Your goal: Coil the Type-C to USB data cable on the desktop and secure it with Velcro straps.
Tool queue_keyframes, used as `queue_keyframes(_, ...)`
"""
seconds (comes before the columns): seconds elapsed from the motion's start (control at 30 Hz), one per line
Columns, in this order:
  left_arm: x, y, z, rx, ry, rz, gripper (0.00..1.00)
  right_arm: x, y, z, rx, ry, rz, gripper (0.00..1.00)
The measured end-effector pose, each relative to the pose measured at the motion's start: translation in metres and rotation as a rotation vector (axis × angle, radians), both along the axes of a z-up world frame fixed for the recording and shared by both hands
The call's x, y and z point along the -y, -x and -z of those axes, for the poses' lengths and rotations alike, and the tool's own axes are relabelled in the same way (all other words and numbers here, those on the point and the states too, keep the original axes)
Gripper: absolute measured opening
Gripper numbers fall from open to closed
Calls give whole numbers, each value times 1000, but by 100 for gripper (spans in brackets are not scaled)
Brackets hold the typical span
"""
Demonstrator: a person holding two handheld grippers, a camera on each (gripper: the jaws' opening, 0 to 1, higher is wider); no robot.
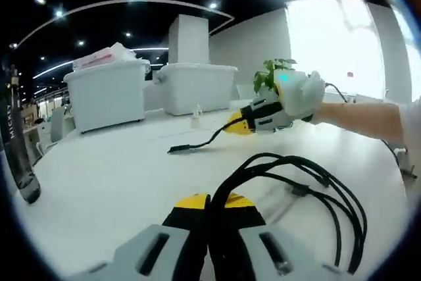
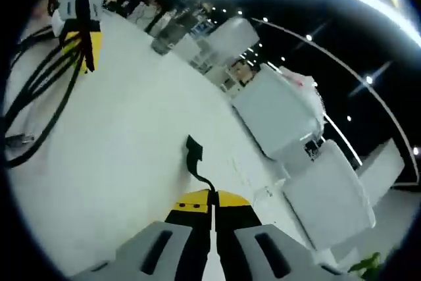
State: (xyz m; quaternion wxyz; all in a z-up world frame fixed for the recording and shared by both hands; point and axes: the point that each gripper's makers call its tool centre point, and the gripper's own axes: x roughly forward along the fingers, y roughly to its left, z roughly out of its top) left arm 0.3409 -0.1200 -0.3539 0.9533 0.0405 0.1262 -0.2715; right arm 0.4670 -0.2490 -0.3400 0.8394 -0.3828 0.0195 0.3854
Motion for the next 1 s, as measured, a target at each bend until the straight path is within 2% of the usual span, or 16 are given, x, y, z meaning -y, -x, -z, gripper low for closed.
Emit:
queue_keyframes(0.07, 6, 1, -2, -4, 0, 8, 7, 22, 15, -4, -23, -49, 23, 1)
queue_keyframes(0.13, 11, 0, -7, 11, -17, 22, 7, 47, 39, -9, -49, -116, 44, 1)
queue_keyframes(0.23, 29, 9, -12, 9, -13, 31, 7, 68, 67, -11, -146, -250, 91, 1)
queue_keyframes(0.33, 44, 22, -11, 12, -19, 18, 7, 75, 91, -10, -242, -351, 109, 2)
queue_keyframes(0.37, 46, 25, -11, 16, -17, 16, 7, 76, 100, -8, -297, -409, 118, 2)
queue_keyframes(0.43, 56, 35, -13, 20, 15, 22, 7, 77, 118, -3, -394, -480, 132, 2)
queue_keyframes(0.5, 65, 45, -15, 13, 61, 36, 7, 79, 130, -1, -447, -535, 150, 2)
queue_keyframes(0.63, 77, 63, -19, 31, 79, 58, 7, 80, 146, 11, -423, -483, 161, 2)
queue_keyframes(0.77, 88, 77, -26, 32, 117, 92, 7, 73, 157, 15, -433, -484, 133, 2)
queue_keyframes(1.0, 80, 82, -33, 42, 117, 63, 7, 66, 174, 17, -416, -465, 87, 2)
